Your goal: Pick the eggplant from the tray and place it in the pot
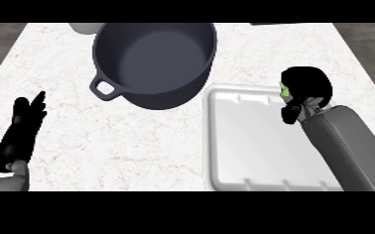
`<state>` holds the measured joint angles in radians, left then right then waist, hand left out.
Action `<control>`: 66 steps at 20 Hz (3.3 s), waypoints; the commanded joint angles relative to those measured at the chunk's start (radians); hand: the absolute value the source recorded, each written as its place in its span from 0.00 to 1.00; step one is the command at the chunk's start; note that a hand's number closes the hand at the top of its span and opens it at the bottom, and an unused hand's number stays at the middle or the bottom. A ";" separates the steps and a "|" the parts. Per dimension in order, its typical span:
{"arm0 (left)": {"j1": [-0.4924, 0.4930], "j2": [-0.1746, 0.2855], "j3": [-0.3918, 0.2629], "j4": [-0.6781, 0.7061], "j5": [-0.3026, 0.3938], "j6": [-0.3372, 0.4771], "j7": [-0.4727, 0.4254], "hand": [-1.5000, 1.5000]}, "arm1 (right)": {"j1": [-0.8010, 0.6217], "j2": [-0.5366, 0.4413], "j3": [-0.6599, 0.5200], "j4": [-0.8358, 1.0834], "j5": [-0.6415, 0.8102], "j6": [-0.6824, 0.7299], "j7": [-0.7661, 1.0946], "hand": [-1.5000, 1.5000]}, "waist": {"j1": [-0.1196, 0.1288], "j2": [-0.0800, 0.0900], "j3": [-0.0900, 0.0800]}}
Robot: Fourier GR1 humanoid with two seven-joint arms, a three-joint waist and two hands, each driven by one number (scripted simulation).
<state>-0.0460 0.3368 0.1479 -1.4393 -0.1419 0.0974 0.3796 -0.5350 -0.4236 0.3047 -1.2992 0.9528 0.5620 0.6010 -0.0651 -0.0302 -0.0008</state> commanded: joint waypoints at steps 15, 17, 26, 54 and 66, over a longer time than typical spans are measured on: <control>-0.067 -0.024 -0.037 -0.014 -0.048 0.027 0.036 0.50 | -0.146 0.300 0.128 -0.819 0.402 -0.195 0.538 1.00 | 0.050 0.022 -0.001; -0.014 -0.021 -0.027 -0.021 -0.013 -0.015 -0.001 0.50 | -0.225 0.359 0.175 -0.826 0.472 -0.116 0.583 1.00 | 0.062 0.021 -0.001; -0.052 -0.036 -0.052 -0.012 -0.033 -0.020 -0.008 0.50 | -0.559 0.422 0.030 -0.393 0.265 -0.195 0.616 1.00 | 0.100 0.031 -0.001; -0.126 -0.023 -0.029 0.056 -0.020 -0.065 -0.028 0.50 | -0.751 0.423 -0.131 0.487 -0.254 -0.978 0.368 0.00 | 0.140 0.048 -0.001; -0.045 -0.017 0.009 0.009 -0.020 -0.040 -0.022 0.50 | -0.616 0.423 -0.174 0.364 -0.178 -1.416 0.308 0.00 | 0.066 0.024 0.001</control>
<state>-0.1265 0.3066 0.1274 -1.4232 -0.1768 0.0593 0.3726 -1.2224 -0.0037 0.1450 -0.8650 0.7486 -0.7206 0.8789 0.0308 0.0028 -0.0004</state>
